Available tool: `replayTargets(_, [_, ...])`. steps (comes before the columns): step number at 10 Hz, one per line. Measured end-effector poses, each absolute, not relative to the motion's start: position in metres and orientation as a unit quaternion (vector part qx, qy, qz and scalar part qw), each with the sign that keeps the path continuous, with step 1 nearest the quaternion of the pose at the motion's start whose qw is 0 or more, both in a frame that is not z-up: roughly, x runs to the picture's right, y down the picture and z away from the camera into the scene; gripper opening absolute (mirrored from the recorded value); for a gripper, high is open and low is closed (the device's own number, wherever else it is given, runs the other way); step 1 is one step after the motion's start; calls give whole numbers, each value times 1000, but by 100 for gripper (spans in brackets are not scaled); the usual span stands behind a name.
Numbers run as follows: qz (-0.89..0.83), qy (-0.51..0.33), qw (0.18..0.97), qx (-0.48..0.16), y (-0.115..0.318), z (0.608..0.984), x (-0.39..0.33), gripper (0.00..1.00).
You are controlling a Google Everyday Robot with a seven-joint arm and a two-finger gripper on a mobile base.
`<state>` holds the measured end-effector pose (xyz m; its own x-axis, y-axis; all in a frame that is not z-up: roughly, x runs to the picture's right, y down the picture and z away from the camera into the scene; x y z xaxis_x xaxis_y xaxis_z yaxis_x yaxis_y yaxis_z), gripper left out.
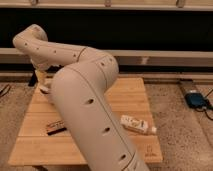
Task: Place the white sponge in the ceramic cup
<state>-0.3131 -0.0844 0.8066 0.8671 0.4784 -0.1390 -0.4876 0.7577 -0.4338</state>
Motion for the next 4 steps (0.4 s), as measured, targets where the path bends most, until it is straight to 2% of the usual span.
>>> replayTargets(4, [266, 4, 934, -239, -84, 806, -312, 80])
